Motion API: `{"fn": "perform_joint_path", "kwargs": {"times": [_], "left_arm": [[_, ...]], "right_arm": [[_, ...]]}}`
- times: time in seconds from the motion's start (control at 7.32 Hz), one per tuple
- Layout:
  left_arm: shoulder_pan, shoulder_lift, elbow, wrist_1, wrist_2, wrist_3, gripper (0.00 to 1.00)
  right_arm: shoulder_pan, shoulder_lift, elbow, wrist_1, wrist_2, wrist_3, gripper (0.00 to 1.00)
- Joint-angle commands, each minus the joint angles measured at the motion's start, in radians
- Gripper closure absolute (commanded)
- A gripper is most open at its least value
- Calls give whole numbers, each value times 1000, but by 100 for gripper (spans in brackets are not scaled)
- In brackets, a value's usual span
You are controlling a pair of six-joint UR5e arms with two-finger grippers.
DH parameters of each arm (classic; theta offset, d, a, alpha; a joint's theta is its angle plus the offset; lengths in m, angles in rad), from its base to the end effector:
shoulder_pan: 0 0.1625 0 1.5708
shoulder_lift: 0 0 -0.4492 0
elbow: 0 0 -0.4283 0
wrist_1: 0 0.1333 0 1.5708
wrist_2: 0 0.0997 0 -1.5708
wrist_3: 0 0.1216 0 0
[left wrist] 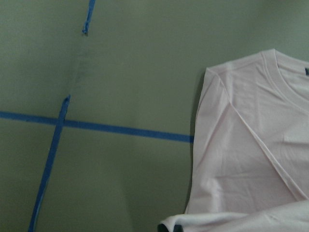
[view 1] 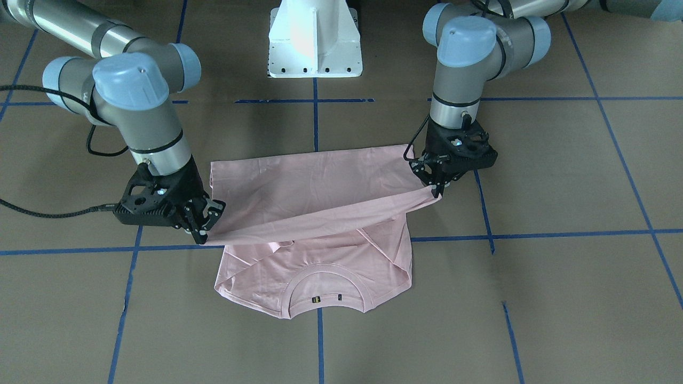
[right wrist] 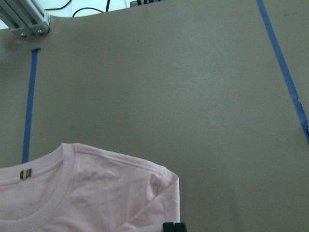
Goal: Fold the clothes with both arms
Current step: 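Carry the hem with both grippers over the collar and lay it down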
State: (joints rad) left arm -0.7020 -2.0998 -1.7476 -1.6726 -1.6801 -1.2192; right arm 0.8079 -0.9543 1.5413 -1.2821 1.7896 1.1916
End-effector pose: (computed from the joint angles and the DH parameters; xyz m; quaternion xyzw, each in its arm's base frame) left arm 0.4638 -0.5494 0.2840 0.1538 0.3644 -0.1389 0.9079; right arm -0.4557 -0.6314 0.2912 0.1538 -0.4047 0.1463 0.8895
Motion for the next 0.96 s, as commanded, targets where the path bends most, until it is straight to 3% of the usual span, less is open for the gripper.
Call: {"fn": "perform_joint_path", "kwargs": {"times": [0.0,0.27,0.82], "left_arm": [[-42,-45,152,-121,-1,6,100],[-42,-66,302,-250,2,6,100],[-42,-85,324,-257,5,1,100]], "right_arm": [[31,52,-197,173,2,-4,100],[37,77,-253,176,1,-6,100],[36,83,-265,176,1,-4,100]]}}
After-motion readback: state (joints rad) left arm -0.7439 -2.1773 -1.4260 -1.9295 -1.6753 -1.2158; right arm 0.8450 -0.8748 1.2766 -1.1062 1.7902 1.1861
